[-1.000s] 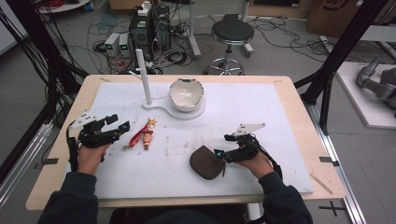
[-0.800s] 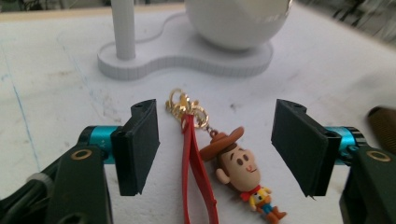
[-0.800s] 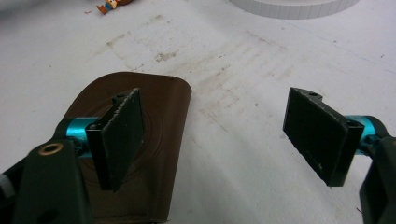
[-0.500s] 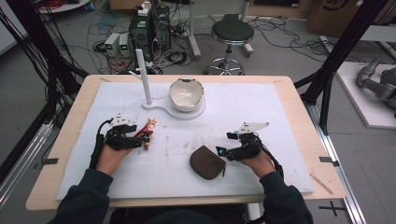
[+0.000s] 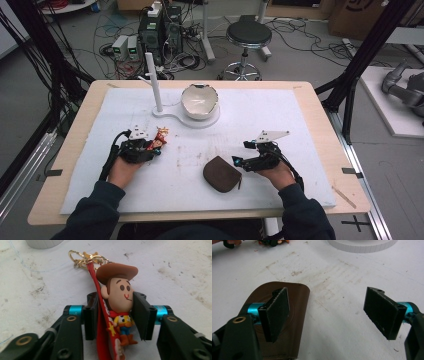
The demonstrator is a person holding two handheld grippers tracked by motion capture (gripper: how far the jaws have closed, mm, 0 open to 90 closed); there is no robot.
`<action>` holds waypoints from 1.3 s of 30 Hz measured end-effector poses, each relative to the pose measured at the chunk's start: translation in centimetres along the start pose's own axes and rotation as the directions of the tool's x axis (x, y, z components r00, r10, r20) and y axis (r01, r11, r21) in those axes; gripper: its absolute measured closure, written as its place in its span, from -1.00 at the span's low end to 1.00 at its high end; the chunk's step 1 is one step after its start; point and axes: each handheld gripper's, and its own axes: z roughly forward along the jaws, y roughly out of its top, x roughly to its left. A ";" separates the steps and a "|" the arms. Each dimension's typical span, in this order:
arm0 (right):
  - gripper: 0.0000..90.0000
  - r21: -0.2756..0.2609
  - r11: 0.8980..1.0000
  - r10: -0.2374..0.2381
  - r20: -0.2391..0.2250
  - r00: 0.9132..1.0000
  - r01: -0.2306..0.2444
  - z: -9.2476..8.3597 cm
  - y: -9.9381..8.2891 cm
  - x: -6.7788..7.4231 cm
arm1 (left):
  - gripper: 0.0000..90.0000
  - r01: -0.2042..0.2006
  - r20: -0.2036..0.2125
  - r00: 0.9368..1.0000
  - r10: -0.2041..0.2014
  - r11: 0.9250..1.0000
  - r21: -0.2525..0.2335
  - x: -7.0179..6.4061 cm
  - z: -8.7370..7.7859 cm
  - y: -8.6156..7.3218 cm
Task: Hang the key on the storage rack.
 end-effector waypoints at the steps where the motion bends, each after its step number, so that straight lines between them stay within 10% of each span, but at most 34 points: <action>1: -0.54 0.001 1.000 0.000 -0.001 1.000 0.000 0.0 0.0 0.0 | 0.32 0.005 0.004 1.000 -0.005 1.000 0.000 0.0 0.0 0.0; 6: -0.54 -0.005 1.000 0.002 0.002 1.000 -0.002 -0.2 0.0 -0.1 | 0.33 0.081 0.065 0.995 -0.076 0.994 -0.074 1.0 -1.4 0.2; 16: -0.54 -0.030 1.000 0.007 0.008 1.000 -0.007 -0.6 0.1 -0.4 | 0.33 0.055 0.098 0.995 -0.035 0.975 -0.217 1.9 -4.3 2.1; 23: -0.54 -0.042 0.999 0.009 0.010 1.000 -0.009 -0.8 0.2 -0.5 | 0.34 0.005 0.104 0.994 0.029 0.950 -0.312 2.2 -5.9 3.9; 32: -0.54 -0.046 0.999 0.015 0.013 1.000 -0.015 -0.9 0.2 -0.6 | 0.33 -0.003 0.139 0.988 0.075 0.888 -0.461 4.1 -8.1 7.4; 39: -0.54 -0.045 0.999 0.018 0.014 1.000 -0.017 -0.9 0.2 -0.6 | 0.33 -0.007 0.137 0.987 0.081 0.881 -0.473 5.2 -8.5 9.5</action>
